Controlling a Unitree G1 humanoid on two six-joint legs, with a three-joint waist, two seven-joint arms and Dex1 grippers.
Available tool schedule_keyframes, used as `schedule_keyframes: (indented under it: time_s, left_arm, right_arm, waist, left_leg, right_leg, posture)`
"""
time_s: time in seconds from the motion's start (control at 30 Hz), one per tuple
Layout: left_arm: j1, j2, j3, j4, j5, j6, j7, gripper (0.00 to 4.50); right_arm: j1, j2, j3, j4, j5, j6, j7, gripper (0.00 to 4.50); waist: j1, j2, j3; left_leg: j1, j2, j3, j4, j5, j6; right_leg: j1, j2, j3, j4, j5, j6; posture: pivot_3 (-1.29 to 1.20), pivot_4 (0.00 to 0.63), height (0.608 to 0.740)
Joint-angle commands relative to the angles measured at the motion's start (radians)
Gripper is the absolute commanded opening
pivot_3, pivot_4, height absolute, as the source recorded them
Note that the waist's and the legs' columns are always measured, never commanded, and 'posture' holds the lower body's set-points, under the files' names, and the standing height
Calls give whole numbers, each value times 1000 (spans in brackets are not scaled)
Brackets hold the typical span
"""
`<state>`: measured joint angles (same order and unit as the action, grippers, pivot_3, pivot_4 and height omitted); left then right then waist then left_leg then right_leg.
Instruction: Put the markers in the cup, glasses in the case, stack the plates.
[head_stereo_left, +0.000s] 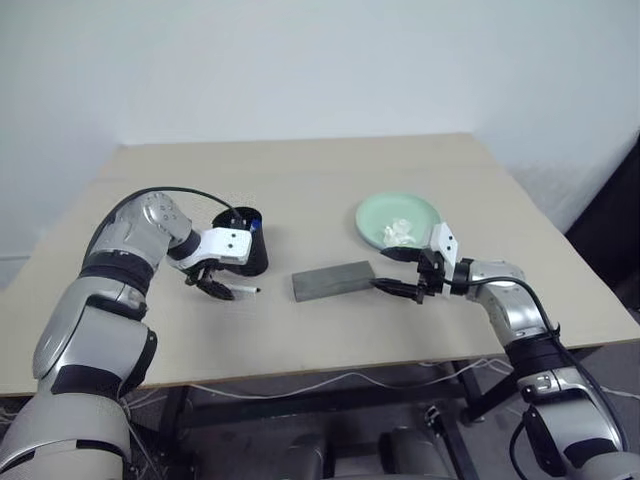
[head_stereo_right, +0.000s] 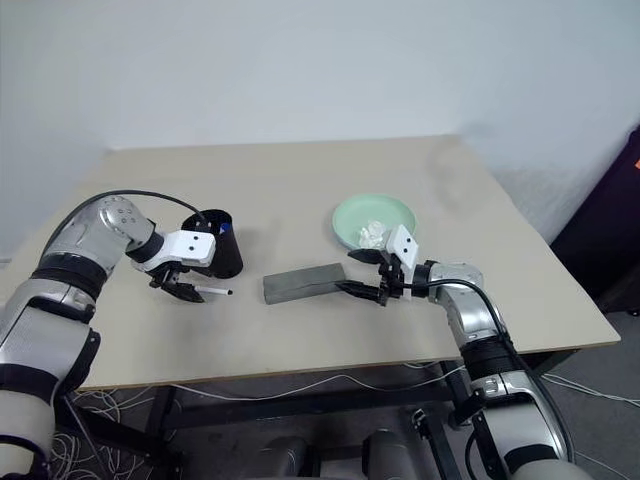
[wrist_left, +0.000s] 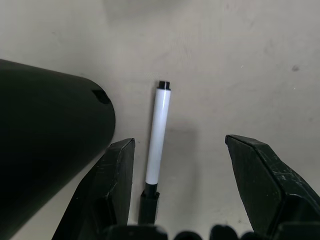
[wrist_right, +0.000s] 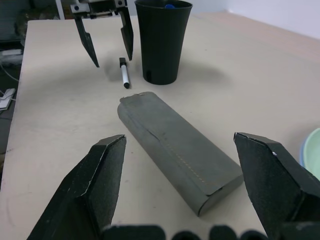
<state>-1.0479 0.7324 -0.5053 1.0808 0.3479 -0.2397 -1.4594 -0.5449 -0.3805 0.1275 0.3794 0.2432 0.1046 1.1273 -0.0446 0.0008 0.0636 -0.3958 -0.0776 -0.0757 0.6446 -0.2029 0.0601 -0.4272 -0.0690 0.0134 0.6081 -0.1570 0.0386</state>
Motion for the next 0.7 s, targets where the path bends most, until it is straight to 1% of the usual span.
schedule_keyframes:
  time_s: [0.03,0.2,0.7]
  left_arm:
    - [-50,-21,-9,37,50,-43,55,3024]
    - [-65,-56,-14,86,92,-79,122,3024]
    - [-80,-85,-22,168,138,-44,40,3024]
  right_arm:
    - [-14,-8,-22,-38,14,-8,-6,3752]
    - [-16,-5,-20,-37,13,-6,-9,3752]
    - [-7,-5,-21,-41,15,-7,-17,3752]
  waist:
    - [0,0,0]
    - [0,0,0]
    - [0,-1,0]
  left_leg:
    - [0,0,0,0,0,0]
    - [0,0,0,1,0,0]
    - [1,0,1,2,0,1]
  right_leg:
    - [0,0,0,0,0,0]
    - [1,0,0,1,0,0]
    - [1,0,0,1,0,1]
  posture:
    - [0,0,740]
    - [0,0,740]
    - [0,0,740]
